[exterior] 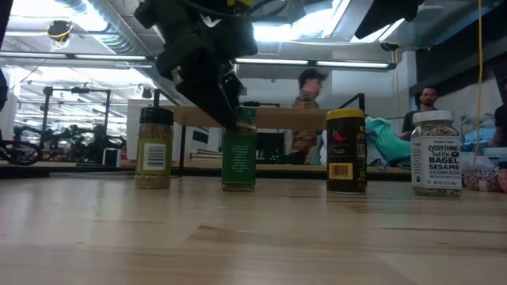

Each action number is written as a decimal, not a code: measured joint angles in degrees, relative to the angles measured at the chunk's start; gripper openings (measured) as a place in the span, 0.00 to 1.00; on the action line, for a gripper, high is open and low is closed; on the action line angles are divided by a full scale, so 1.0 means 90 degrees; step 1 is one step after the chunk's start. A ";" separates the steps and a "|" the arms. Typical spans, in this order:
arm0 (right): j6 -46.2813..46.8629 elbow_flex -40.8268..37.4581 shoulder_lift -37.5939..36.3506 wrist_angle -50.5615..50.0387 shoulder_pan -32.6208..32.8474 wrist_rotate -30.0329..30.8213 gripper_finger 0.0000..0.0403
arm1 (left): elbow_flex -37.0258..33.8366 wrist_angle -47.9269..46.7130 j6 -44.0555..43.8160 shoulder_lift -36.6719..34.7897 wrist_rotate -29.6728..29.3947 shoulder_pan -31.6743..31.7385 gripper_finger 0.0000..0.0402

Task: Shelf spices
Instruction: Put the black seasoning bottle on the shelf

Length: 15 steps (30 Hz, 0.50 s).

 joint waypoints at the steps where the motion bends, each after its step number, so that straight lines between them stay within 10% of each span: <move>1: 0.0000 0.0000 0.0002 -0.0004 0.0000 0.0000 0.00 | 0.0000 0.0035 -0.0001 0.0057 0.0067 -0.0005 0.69; 15: 0.0000 0.0000 0.0004 -0.0012 -0.0002 0.0046 0.00 | 0.0000 0.0930 -0.0027 0.0190 0.0354 -0.0100 0.47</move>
